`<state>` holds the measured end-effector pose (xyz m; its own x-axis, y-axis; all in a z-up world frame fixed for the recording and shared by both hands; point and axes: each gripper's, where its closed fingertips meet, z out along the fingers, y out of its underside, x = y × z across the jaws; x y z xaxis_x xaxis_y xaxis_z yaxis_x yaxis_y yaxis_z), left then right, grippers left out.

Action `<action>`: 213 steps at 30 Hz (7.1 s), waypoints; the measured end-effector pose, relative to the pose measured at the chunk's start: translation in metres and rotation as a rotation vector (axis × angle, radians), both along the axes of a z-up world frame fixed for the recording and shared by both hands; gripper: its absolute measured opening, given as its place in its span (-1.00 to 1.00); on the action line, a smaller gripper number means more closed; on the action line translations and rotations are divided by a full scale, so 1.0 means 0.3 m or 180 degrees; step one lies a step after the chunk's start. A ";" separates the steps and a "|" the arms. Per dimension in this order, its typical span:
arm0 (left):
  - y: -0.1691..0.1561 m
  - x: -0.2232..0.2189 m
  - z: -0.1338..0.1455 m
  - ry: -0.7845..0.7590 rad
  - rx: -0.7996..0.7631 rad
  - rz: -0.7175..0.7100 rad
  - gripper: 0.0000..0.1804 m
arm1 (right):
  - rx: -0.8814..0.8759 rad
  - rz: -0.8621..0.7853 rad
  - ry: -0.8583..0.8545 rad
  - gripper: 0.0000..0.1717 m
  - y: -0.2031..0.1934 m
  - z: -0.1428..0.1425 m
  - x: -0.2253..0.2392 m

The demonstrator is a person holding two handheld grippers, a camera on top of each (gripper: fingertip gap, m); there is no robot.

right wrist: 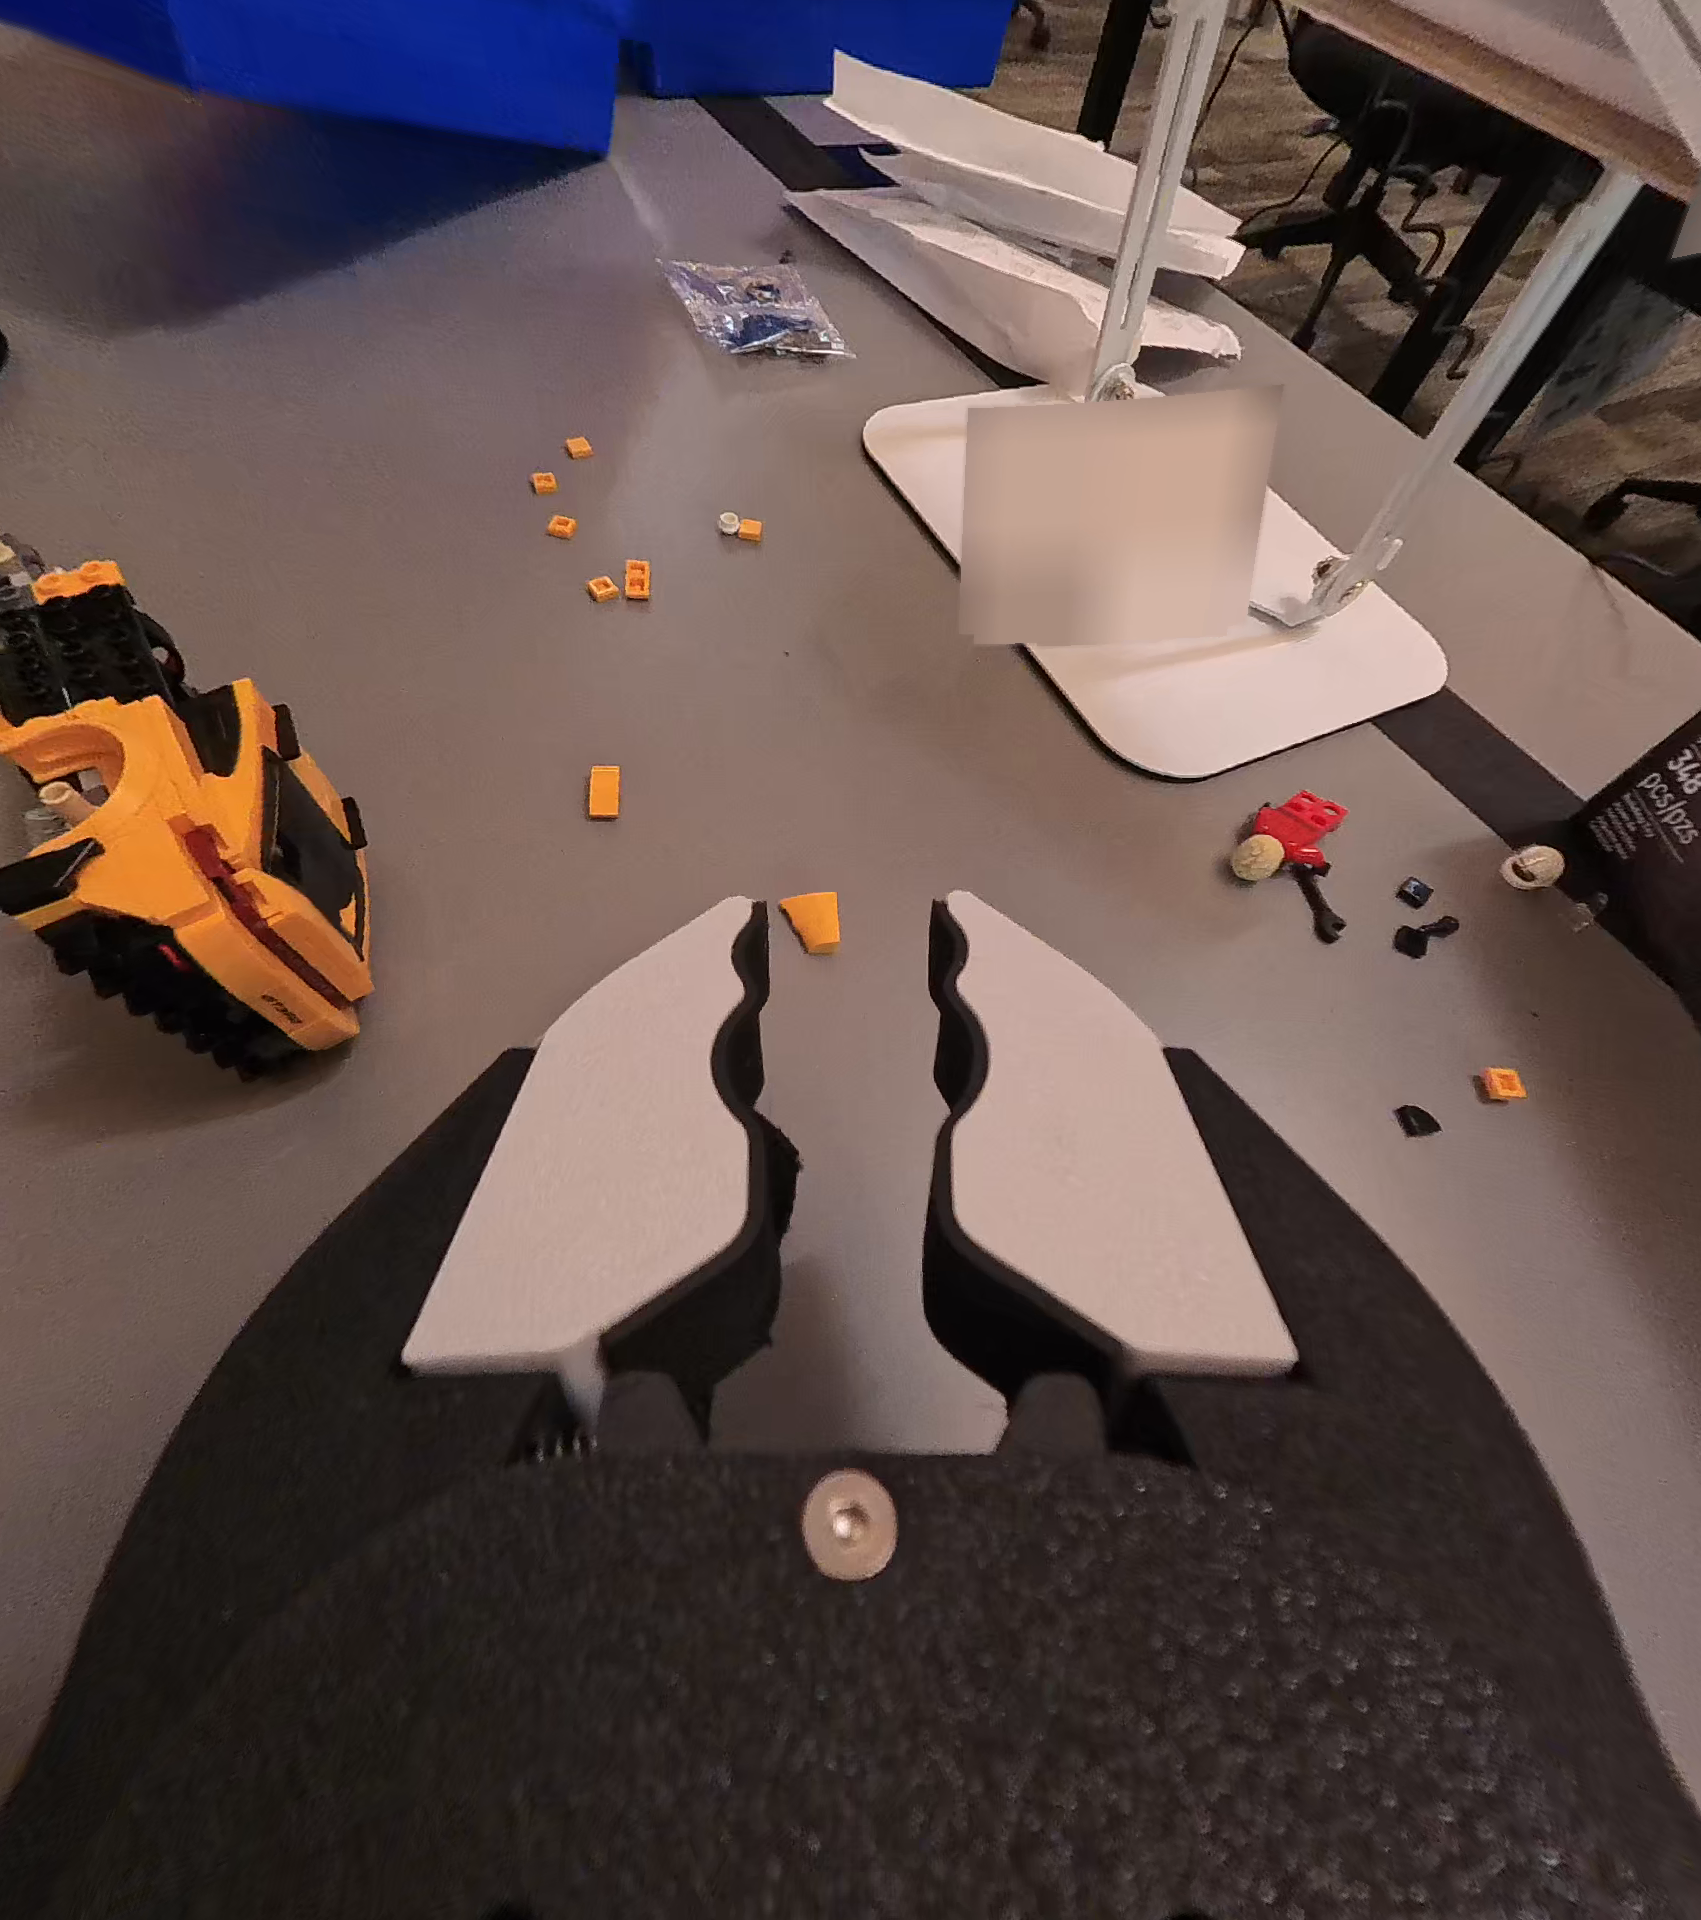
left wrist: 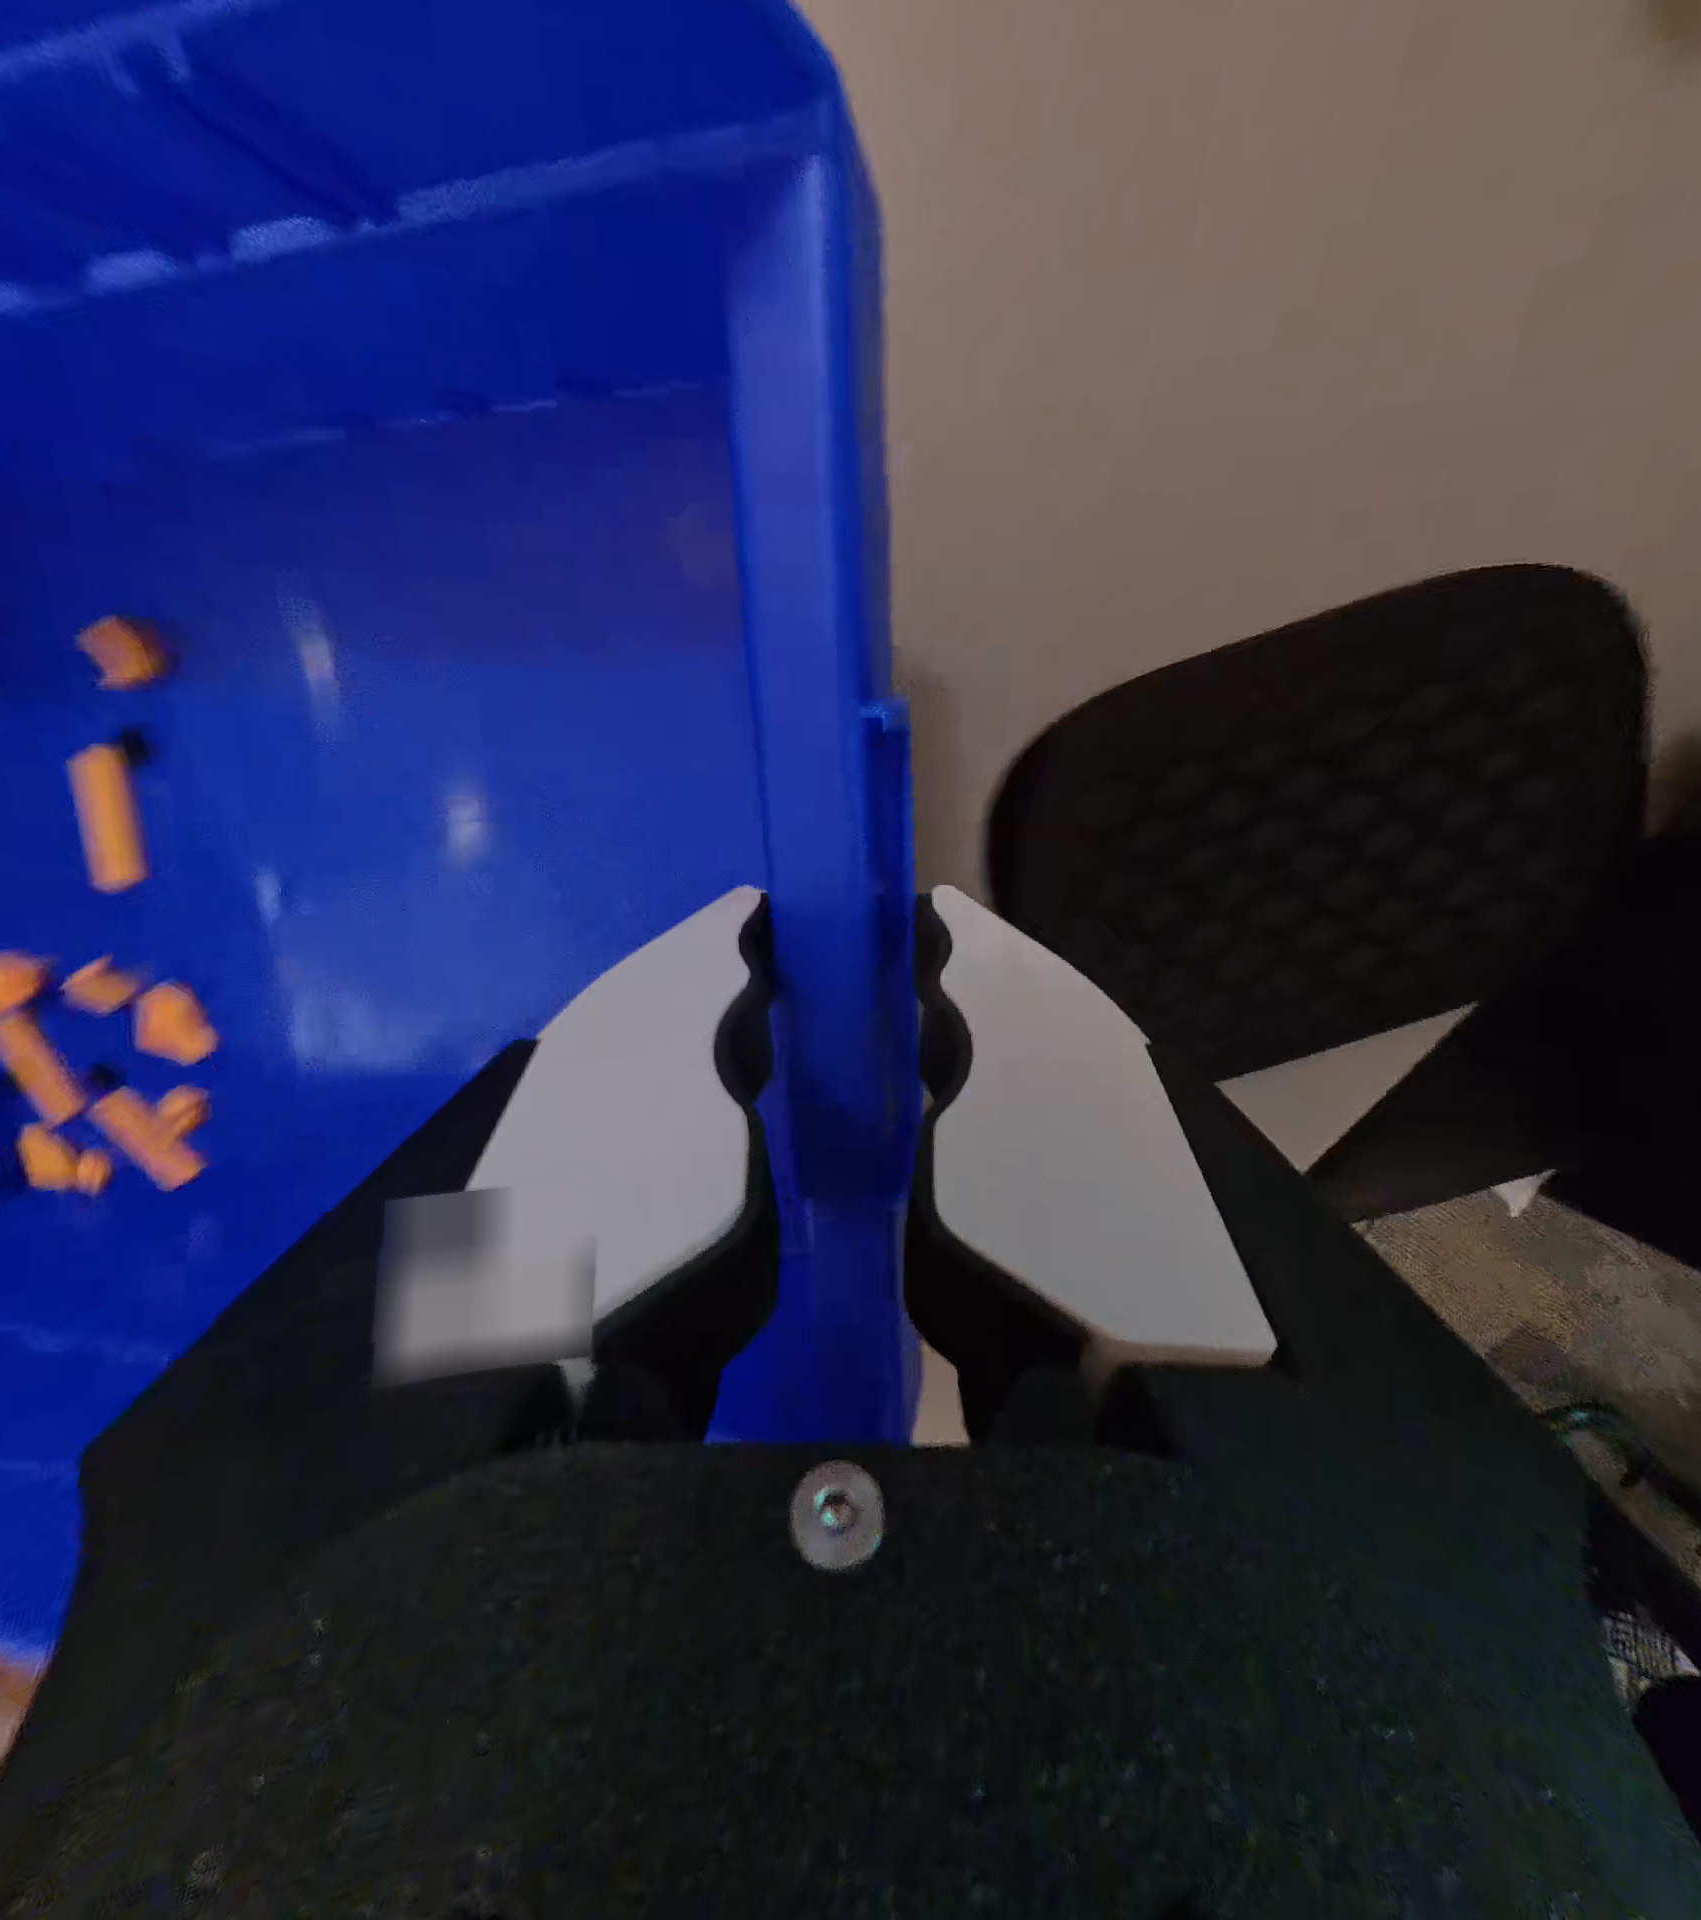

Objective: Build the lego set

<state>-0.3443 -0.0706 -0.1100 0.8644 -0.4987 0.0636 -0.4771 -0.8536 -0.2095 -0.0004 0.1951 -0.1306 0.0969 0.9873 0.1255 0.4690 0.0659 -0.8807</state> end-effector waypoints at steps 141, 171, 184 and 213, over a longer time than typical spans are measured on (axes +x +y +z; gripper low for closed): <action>0.337 0.203 0.349 -0.3998 0.1663 -0.0369 -0.83 | 0.1204 0.1034 0.0448 -0.69 -0.278 0.345 -0.346; 0.377 0.143 0.186 -0.1740 0.2055 0.0237 -0.70 | 0.1416 0.1833 0.0750 -0.76 -0.484 0.311 -0.810; 0.429 0.738 0.078 -0.2649 0.1377 0.0380 -0.73 | 0.1521 0.1651 -0.0051 -0.76 -0.451 0.113 -0.393; 0.389 0.935 0.131 -0.4594 0.0665 -0.0308 -0.77 | 0.0986 0.1614 0.0205 -0.81 -0.508 0.185 -0.139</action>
<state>-0.0637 0.0461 -0.0707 0.0769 -0.6587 0.7485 0.1979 -0.7257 -0.6590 -0.0420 0.0427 -0.0753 -0.3601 0.8307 0.4246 0.2582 0.5261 -0.8103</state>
